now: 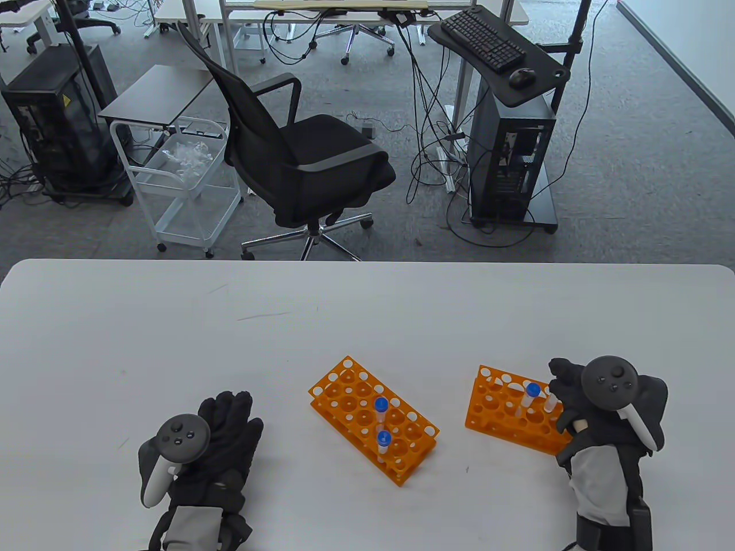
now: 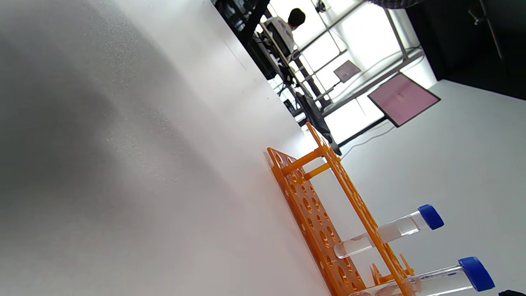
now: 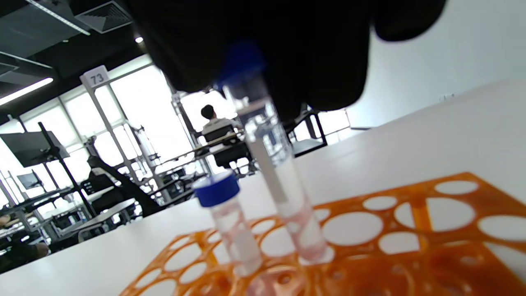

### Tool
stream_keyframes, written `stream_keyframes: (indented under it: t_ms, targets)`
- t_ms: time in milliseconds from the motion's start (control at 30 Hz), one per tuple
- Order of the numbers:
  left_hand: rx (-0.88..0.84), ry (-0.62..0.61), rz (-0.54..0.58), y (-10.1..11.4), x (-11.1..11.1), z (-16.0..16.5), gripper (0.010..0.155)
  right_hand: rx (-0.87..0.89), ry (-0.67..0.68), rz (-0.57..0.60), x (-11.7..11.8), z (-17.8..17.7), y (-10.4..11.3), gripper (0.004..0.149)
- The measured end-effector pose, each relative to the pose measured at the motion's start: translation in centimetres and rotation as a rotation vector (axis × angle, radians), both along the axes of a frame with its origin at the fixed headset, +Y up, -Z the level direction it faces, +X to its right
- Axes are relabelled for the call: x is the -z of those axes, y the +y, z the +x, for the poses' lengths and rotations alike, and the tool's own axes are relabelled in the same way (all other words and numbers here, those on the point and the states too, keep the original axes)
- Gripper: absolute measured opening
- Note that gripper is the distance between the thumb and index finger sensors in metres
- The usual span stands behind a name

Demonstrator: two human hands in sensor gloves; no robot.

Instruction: Transfer 4 test tubes between racks (Right hand only)

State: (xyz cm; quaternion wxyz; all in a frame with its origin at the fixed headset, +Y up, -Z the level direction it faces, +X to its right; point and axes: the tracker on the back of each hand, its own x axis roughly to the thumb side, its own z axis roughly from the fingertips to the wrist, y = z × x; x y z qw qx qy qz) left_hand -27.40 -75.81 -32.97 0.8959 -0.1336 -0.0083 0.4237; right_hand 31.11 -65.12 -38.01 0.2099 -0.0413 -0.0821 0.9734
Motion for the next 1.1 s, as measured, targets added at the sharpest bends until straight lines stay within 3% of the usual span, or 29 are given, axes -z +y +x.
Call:
stream_keyframes:
  t_ms: [1100]
  targets:
    - [-0.004, -0.003, -0.001, 0.0, 0.0, 0.0, 0.069, 0.009, -0.005, -0.089, 0.3, -0.1, -1.2, 0.048]
